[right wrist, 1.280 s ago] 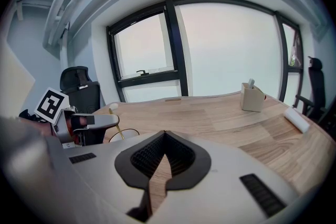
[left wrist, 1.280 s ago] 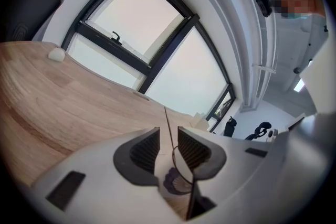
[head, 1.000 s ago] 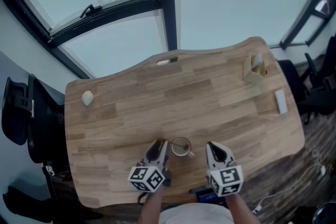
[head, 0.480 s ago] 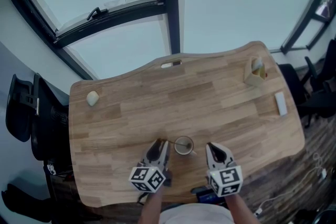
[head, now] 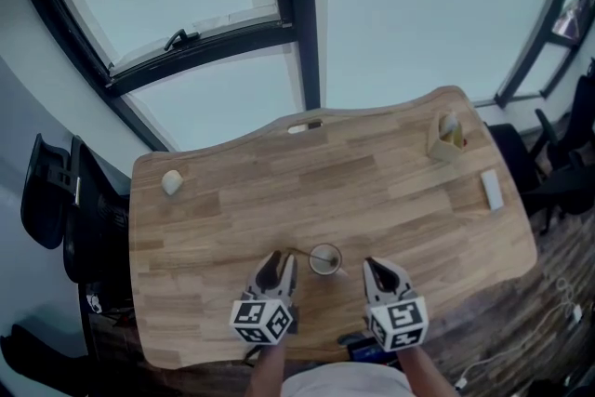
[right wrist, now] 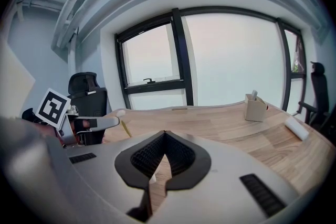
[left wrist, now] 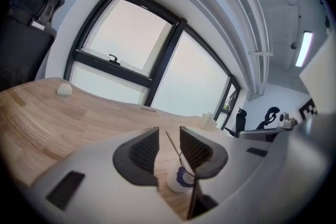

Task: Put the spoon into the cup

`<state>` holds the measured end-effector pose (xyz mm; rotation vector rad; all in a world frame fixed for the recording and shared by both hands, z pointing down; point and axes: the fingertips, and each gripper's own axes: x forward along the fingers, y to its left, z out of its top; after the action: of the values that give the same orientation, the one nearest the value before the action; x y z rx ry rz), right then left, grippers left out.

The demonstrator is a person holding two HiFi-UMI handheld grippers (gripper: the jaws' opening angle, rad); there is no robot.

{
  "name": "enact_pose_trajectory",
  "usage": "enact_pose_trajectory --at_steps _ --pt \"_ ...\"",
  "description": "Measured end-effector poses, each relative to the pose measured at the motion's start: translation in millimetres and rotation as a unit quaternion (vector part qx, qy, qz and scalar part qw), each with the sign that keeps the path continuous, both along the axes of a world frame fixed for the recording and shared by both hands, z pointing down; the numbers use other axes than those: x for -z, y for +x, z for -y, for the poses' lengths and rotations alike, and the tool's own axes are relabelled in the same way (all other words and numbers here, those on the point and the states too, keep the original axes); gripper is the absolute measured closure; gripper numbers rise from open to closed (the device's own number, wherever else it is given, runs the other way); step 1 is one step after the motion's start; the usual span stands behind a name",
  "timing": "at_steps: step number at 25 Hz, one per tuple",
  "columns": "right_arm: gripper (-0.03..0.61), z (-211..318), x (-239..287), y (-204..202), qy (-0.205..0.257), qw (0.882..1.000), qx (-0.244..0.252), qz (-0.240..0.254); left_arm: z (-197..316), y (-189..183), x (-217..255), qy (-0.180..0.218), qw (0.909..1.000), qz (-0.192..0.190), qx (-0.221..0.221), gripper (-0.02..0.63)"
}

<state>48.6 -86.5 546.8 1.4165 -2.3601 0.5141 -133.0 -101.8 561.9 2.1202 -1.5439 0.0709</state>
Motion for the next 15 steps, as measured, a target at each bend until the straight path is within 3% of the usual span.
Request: enact_pose_trajectory --at_steps 8,15 --pt "0.581 -8.6 13.3 -1.8 0.029 1.0 0.01 -0.001 -11.5 12.2 32.0 0.039 0.9987 0.024 -0.022 0.504" --pt "0.581 -17.5 31.5 -1.7 0.056 0.998 0.013 0.0 -24.4 16.1 68.5 0.089 0.9955 0.028 -0.015 0.613"
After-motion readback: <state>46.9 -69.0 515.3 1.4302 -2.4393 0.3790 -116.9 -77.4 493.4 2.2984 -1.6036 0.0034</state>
